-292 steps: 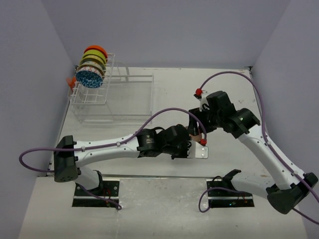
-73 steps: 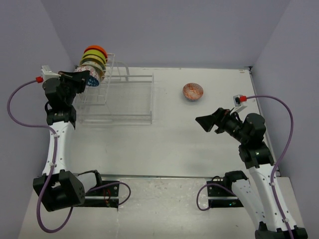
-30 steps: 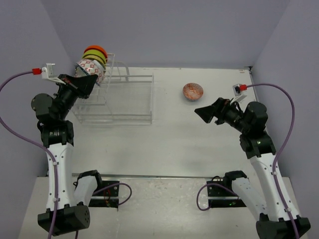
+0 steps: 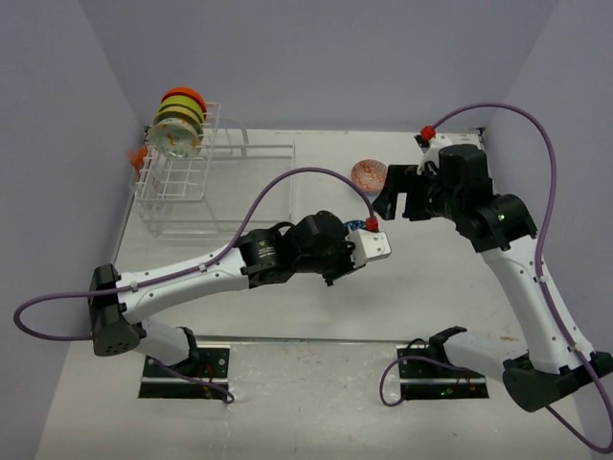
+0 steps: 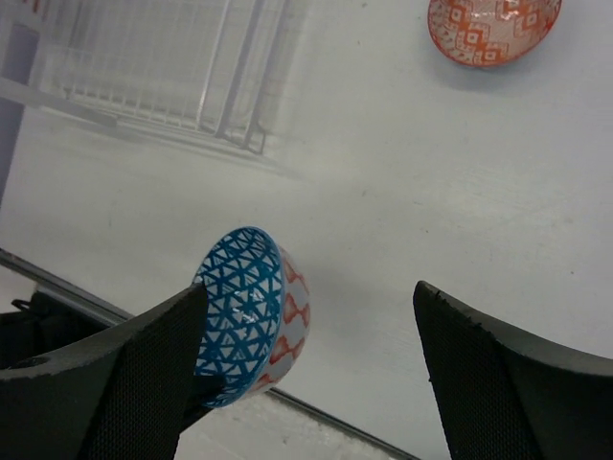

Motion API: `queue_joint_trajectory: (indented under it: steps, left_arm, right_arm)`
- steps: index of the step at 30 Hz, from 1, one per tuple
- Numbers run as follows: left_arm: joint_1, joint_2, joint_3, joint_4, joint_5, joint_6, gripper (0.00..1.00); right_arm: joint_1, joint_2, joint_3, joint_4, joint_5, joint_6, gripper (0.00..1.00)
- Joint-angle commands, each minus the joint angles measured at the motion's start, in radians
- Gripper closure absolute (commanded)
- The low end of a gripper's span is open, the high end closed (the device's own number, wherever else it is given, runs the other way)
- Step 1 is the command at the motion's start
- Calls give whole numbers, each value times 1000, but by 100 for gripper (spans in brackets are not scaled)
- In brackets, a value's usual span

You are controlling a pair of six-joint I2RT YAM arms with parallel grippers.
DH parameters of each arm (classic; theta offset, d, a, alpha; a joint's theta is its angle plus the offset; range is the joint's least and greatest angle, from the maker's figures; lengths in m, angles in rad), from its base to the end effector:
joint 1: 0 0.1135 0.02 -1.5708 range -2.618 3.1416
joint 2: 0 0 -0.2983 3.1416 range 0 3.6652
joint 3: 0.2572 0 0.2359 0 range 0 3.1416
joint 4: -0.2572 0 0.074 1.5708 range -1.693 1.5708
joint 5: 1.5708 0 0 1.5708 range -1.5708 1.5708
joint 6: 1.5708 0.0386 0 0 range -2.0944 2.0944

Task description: Unload the bowls from the dish rack

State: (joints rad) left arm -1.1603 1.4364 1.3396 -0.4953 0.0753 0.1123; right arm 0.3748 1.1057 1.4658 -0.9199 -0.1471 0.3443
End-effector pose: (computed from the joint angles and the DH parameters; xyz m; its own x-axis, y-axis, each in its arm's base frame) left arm 0.1195 -0.2820 0.3840 -0.1161 0.5467 -0.8293 0.9583 0.2812 0.0513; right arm 0.1595 0.0688 0.4571 -0.6264 0.1124 -0.7714 -0.2829 0.8893 0.3593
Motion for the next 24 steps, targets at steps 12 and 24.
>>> queue_joint_trajectory:
  steps: [12,24]
  left_arm:
    - [-45,15,62,98,-150,198,100]
    - [-44,-25,61,121,-491,98,0]
  right_arm:
    - [196,178,-96,-152,122,-82,51]
    - [153,209,-145,99,224,7,100]
